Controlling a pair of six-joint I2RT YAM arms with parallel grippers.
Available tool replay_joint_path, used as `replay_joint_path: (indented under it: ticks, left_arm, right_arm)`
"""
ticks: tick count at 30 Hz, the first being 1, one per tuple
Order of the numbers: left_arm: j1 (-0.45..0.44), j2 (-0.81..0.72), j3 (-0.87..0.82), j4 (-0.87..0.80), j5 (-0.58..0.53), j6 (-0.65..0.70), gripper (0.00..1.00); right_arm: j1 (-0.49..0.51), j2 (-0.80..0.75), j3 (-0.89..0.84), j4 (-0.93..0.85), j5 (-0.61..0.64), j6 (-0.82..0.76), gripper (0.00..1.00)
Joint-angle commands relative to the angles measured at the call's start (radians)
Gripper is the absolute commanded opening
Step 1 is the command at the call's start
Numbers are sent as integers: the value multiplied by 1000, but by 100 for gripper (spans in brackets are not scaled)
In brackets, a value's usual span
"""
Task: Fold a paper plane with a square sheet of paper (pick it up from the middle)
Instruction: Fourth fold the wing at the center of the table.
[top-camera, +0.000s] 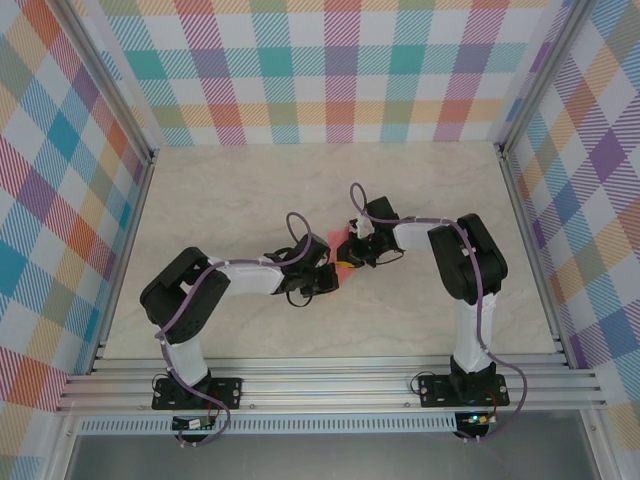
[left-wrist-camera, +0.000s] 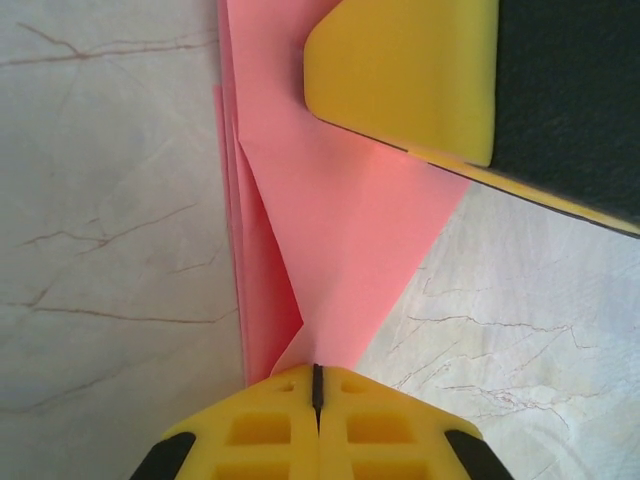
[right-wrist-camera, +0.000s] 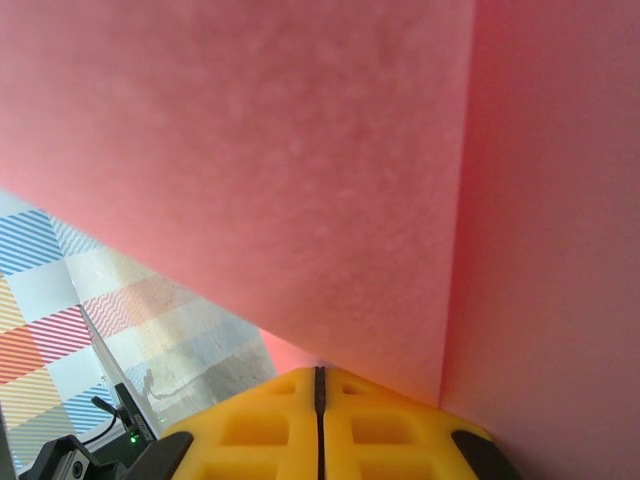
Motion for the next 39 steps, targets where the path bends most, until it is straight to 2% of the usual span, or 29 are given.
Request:
replay_joint_path:
  ticks: [1,4,12,16,19,26,36,39]
  left_arm:
    - [8,7,-62,-84,20,-19,4]
    - [8,0,-116,-24,41,-86,4]
    - [8,-57,-191,-73,15,-183,1]
    - [7,-68,-208,-52,76,-169,1]
    - [7,-111,-204,-43,83,-152,1]
    - [8,-232,-126,-48,-4,-128,4]
    - [9,-42,37,54,-17,-160,5]
    - [9,5,70,34,-43,-162,5]
  right_arm:
    - [-3,72,-29,-108,113,-12,7]
    - [-3,68,-30,-113,118,-15,7]
    - [-3,66,-29,-121,121,-19,7]
    - [-3,66,-30,-122,121,-19,7]
    - [-3,67,-29,-122,118,-18,7]
    - [-3,64,-26,-119,120,-11,8]
    - [-3,62,-27,-109,113,3,8]
    - [-3,64,-26,-108,110,3,8]
